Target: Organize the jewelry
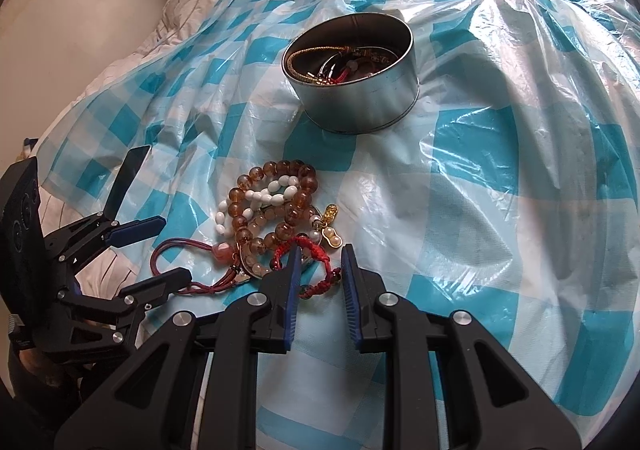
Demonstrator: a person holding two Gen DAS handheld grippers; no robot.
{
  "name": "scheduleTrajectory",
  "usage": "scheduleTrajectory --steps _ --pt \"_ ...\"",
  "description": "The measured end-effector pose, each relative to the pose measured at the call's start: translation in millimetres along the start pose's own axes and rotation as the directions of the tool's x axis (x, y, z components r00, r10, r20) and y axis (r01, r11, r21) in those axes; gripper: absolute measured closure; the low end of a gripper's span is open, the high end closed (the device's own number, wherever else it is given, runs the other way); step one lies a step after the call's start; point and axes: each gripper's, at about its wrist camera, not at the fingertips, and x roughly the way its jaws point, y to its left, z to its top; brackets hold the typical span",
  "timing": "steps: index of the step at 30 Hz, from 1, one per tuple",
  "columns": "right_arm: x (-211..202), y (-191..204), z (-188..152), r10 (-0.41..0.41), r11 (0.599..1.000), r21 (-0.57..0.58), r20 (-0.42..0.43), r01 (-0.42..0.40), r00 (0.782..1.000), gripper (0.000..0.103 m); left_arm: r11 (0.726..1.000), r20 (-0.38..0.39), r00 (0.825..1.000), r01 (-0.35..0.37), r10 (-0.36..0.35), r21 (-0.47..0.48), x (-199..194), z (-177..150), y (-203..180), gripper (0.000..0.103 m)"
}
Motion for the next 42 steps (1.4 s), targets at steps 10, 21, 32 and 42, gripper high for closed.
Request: scheduleTrajectory --steps 10,21,32,42 --pt "-7.2 0.8 -1.8 -0.004 1.0 -0.011 0.022 0.004 1.0 0.096 0.997 -0.006 0.997 -0.071 0.071 0.038 -2.9 -5.2 -4.4 0.071" --pt "-33.1 -3.6 -3.8 0.073 0.996 0.034 0.105 -0.077 0.992 0.098 0.999 0.015 1.0 -0.019 0.019 0.033 -28.5 -10.2 -1.4 0.096" --pt "-19.5 -12.4 -2.5 0.037 0.996 0.079 0.062 -0.042 0.997 0.094 0.978 0.02 0.997 -0.081 0.079 0.194 -8.8 10.2 -25.7 0.051" --pt "-17.5 11.8 -5.2 0.026 0.999 -0.048 0.058 -0.023 0.998 0.096 0.985 -0.03 0.998 -0.056 0.062 0.165 -4.2 -8.4 -26.4 0.099"
